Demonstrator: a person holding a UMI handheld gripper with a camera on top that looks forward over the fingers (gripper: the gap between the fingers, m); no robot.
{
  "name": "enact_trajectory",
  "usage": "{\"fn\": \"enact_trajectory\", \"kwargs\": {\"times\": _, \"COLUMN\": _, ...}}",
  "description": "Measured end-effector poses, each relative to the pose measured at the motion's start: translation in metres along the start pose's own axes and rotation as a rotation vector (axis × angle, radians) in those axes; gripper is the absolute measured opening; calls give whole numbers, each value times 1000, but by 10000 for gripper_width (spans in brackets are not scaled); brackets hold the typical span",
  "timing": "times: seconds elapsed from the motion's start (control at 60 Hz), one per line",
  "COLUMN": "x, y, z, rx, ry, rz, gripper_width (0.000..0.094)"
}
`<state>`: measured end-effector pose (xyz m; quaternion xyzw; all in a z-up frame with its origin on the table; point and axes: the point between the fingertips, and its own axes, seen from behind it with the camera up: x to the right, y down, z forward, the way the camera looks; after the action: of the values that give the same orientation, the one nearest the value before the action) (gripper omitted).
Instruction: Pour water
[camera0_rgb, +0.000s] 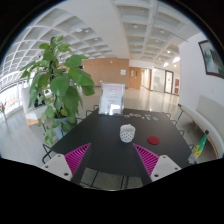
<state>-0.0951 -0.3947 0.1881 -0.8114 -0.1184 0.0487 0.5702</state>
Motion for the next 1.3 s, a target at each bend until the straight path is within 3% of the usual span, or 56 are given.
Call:
{"fn": "enact_trajectory", "kwargs": {"times": 0.3, "x": 107, "y": 64, "z": -1, "rx": -123, "ry": 87, "rz": 64, "gripper_width": 848}}
{"fn": "enact_trajectory", "kwargs": {"times": 0.583, "x": 283, "y": 128, "z": -5, "rx": -196, "ry": 310, "rz": 119, "gripper_width": 851}}
{"fn": "enact_trajectory", "kwargs": {"times": 0.783, "x": 399, "y": 140, "z": -8, "rx": -181, "ry": 453, "rz": 92, "gripper_width": 852}}
{"fn": "enact_trajectory", "kwargs": {"times": 1.0, "x": 473, "y": 134, "z": 31, "rx": -111, "ry": 499, "rz": 123, "gripper_width": 846}}
{"fn": "enact_trajectory", "kwargs": {"times": 1.1, "x": 486, "y": 133, "z": 49, "rx": -71, "ry": 475, "rz": 160, "gripper_width": 800}}
{"fn": "enact_trajectory", "kwargs": {"times": 1.233, "x": 498, "y": 130, "z": 67, "rx": -12, "ry": 501, "rz": 170, "gripper_width": 559}}
{"fn": "enact_trajectory", "kwargs": {"times": 1.3, "x": 498, "y": 128, "z": 73, "rx": 11, "ry": 491, "rz": 157, "gripper_width": 536}}
